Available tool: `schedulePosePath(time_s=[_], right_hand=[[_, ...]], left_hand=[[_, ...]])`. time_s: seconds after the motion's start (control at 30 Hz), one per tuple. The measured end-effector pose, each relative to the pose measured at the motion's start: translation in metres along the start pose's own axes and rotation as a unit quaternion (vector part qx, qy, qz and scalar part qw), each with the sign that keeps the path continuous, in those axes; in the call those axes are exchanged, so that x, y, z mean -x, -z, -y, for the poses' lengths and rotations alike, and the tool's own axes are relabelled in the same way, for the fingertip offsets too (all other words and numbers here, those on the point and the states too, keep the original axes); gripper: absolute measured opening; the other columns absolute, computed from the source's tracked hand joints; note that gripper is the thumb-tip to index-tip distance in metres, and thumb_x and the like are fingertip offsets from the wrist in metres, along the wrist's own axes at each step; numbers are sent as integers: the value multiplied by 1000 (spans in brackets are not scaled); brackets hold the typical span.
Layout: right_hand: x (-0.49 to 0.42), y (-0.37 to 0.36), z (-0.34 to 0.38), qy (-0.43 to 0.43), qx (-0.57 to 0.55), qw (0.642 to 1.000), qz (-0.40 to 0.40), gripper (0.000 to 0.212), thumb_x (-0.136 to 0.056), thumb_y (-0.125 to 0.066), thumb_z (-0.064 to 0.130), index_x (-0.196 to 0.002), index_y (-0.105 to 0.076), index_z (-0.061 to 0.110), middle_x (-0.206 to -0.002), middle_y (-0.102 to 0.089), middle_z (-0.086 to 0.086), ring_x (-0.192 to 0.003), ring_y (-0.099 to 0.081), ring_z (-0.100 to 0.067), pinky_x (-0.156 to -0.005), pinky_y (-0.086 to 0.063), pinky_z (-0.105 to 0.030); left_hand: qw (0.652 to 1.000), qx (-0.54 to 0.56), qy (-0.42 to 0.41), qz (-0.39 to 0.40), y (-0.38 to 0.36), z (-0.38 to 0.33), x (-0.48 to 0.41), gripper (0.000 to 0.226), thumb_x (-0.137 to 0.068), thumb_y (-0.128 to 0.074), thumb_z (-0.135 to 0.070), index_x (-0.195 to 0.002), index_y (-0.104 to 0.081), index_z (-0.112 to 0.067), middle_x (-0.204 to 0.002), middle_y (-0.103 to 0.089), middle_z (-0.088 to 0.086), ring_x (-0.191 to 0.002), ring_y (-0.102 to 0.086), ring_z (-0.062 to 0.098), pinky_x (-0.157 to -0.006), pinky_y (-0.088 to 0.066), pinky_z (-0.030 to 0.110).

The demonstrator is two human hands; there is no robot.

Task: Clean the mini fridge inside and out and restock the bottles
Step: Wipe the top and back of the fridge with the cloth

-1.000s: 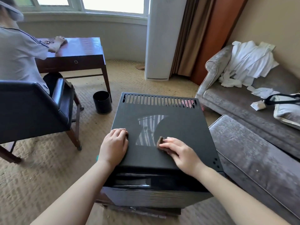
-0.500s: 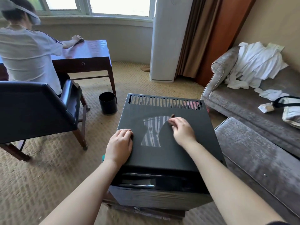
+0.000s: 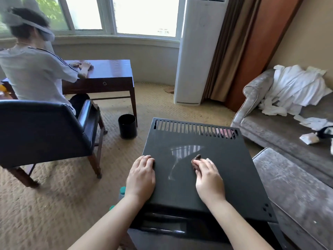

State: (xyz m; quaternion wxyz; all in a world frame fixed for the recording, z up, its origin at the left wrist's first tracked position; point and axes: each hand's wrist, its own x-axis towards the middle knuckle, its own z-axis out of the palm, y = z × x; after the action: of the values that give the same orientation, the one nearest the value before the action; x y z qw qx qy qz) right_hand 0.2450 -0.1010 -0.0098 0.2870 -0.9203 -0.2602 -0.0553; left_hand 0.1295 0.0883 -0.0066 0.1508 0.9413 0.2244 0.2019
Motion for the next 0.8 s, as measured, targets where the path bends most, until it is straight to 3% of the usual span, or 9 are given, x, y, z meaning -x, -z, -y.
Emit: schedulePosePath(time_s=[0.07,0.2,0.3,0.37,0.43,0.53,0.6,0.7,0.8], right_hand=[[1,-17,30,24,-9,1000,9,33,-91,-56,7,-121,-65,17,-132,-58,0,-134,-41,-27,-109,-35,-41],[20,-43,81,126,-61,985,98,44,-92,-35,26,-127,-61,20,-137,-55,3,-137,-38,-23,-115,-28,-36],[0,-28,63,157,-37,981,111,45,-93,-34,31,-130,-58,24,-140,-52,3,-138,-38,-21,-117,-22,-34],[-15,-14,27,83,-7,994,67,36,-94,-48,22,-128,-60,23,-137,-55,0,-136,-40,-23,-114,-27,-35],[-26,4,-9,-22,17,1000,-7,33,-94,-54,16,-126,-61,19,-133,-59,-3,-133,-43,-25,-109,-32,-34],[-38,13,-20,-109,22,992,-64,29,-93,-53,10,-120,-64,11,-126,-63,-8,-129,-46,-30,-105,-34,-33],[-44,-1,4,-117,0,991,-63,28,-92,-52,5,-117,-65,8,-125,-62,-10,-129,-44,-31,-108,-29,-31],[-52,-42,60,-21,-36,999,11,32,-94,-49,9,-123,-61,13,-135,-56,-5,-136,-35,-28,-111,-27,-33],[-59,-73,102,45,-62,993,91,40,-96,-44,15,-135,-53,19,-146,-44,0,-143,-25,-22,-115,-25,-40]], left_hand=[[1000,10,12,14,1,0,0,36,-84,-37,-14,-106,-65,-6,-125,-60,12,-120,-52,32,-106,-40,37],[999,23,26,30,-1,5,4,36,-93,-44,-10,-127,-55,-7,-141,-48,8,-137,-34,24,-114,-25,31],[999,17,25,37,-1,5,-2,36,-91,-42,-10,-123,-58,-5,-134,-54,11,-132,-42,27,-112,-32,36],[999,-9,-6,35,-4,4,0,35,-83,-43,-13,-109,-63,-2,-119,-63,16,-116,-55,34,-100,-46,41],[996,-64,-42,42,-2,2,-6,28,-79,-45,-18,-94,-65,-5,-97,-67,13,-93,-64,32,-73,-56,38],[992,-113,-52,24,9,0,-28,10,-76,-62,-17,-75,-58,-9,-72,-59,7,-68,-61,28,-45,-46,30],[993,-101,-44,38,7,1,-44,12,-81,-64,-17,-80,-58,-7,-78,-61,10,-76,-61,30,-51,-47,34],[997,-51,-20,50,-5,-1,-50,21,-88,-55,-19,-101,-60,-4,-106,-63,13,-99,-57,34,-73,-48,40],[999,-23,4,40,-14,2,-48,32,-90,-46,-21,-113,-59,-2,-118,-61,14,-112,-55,33,-82,-48,41]])
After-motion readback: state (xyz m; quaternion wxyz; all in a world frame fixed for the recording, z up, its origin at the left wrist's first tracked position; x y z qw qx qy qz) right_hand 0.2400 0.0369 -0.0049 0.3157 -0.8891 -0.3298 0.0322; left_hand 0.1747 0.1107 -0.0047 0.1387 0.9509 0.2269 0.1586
